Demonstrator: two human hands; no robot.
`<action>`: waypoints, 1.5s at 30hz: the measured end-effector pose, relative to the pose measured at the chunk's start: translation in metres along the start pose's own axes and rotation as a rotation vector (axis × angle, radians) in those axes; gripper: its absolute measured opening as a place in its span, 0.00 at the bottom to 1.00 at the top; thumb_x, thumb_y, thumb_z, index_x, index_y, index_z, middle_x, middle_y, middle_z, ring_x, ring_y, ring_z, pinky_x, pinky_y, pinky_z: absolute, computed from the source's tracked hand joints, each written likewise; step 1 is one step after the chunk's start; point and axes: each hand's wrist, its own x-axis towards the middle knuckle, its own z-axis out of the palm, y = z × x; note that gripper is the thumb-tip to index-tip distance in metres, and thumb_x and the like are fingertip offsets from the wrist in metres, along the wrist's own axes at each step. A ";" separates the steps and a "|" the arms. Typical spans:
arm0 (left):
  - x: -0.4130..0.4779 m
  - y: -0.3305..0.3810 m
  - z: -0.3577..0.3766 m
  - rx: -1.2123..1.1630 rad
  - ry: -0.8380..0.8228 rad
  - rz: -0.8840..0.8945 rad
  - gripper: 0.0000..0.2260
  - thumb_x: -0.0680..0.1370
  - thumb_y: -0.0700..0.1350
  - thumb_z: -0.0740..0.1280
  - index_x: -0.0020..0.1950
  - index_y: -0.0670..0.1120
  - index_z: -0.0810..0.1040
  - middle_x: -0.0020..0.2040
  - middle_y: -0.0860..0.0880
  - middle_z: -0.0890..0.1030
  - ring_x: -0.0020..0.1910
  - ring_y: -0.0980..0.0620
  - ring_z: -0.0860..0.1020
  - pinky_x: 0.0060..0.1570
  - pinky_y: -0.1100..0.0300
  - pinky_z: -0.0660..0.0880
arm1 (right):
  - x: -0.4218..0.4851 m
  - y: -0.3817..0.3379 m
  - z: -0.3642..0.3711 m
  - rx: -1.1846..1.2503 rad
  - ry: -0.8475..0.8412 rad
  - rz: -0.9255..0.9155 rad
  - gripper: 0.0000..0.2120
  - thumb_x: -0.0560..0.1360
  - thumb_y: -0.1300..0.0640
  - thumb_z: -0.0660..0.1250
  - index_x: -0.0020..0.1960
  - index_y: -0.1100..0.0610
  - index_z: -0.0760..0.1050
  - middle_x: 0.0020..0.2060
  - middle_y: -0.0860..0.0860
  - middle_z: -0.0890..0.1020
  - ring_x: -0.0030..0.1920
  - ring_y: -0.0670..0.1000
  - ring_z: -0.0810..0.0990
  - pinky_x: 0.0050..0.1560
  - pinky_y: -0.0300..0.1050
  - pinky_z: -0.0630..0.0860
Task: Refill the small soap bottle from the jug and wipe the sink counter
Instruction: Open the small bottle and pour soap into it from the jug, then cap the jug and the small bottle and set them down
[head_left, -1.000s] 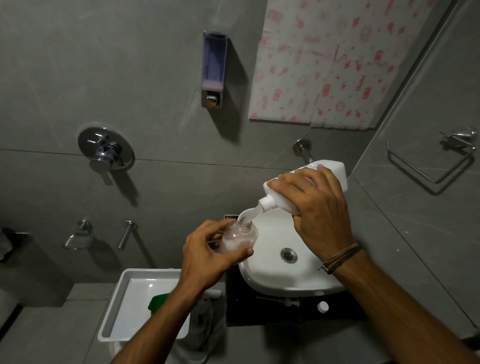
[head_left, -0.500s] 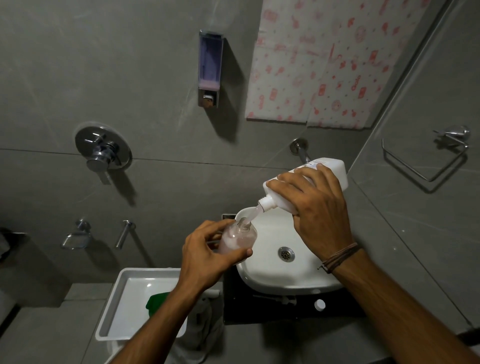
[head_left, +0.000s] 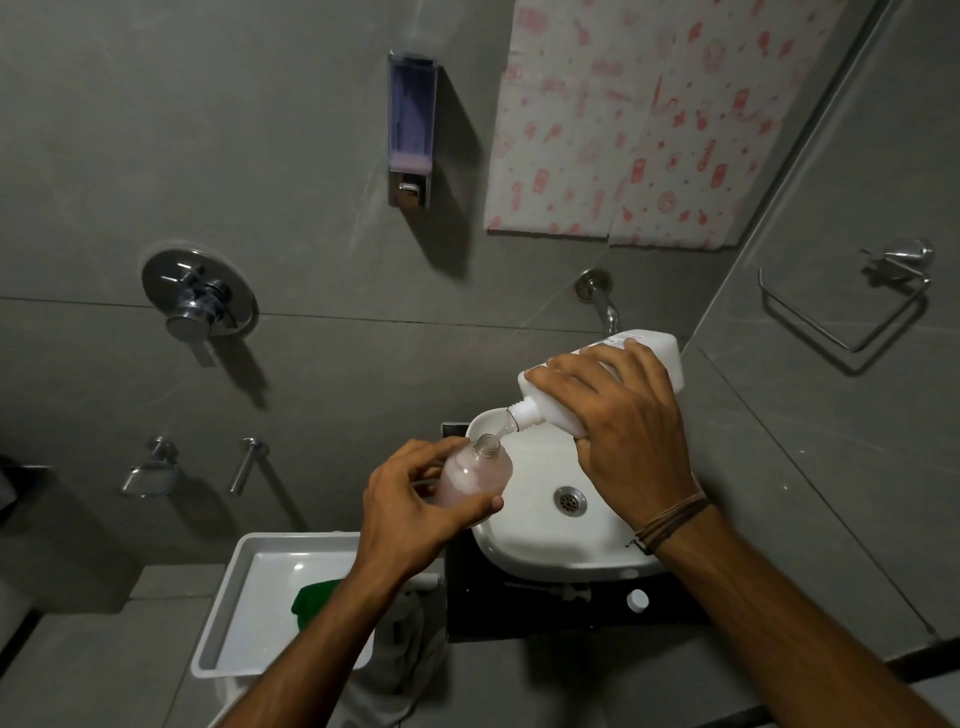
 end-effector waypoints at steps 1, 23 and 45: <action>0.000 -0.001 0.001 0.002 -0.001 0.000 0.31 0.60 0.58 0.86 0.62 0.56 0.86 0.55 0.59 0.86 0.54 0.58 0.85 0.48 0.67 0.83 | -0.001 -0.001 0.001 -0.001 0.005 -0.002 0.25 0.74 0.53 0.54 0.67 0.46 0.78 0.62 0.48 0.82 0.64 0.57 0.77 0.72 0.62 0.66; -0.029 -0.035 0.040 -0.140 -0.215 0.024 0.29 0.63 0.44 0.87 0.62 0.56 0.84 0.58 0.53 0.85 0.57 0.56 0.85 0.54 0.64 0.83 | -0.178 0.027 0.127 1.016 0.349 1.317 0.34 0.55 0.67 0.85 0.54 0.45 0.79 0.52 0.46 0.85 0.53 0.49 0.85 0.52 0.53 0.85; -0.034 -0.079 0.133 -0.251 -0.377 0.026 0.30 0.59 0.35 0.86 0.59 0.48 0.85 0.54 0.50 0.85 0.54 0.53 0.86 0.53 0.70 0.81 | -0.227 0.180 0.237 0.628 0.676 1.862 0.37 0.58 0.70 0.84 0.62 0.61 0.71 0.62 0.57 0.81 0.59 0.61 0.82 0.57 0.61 0.82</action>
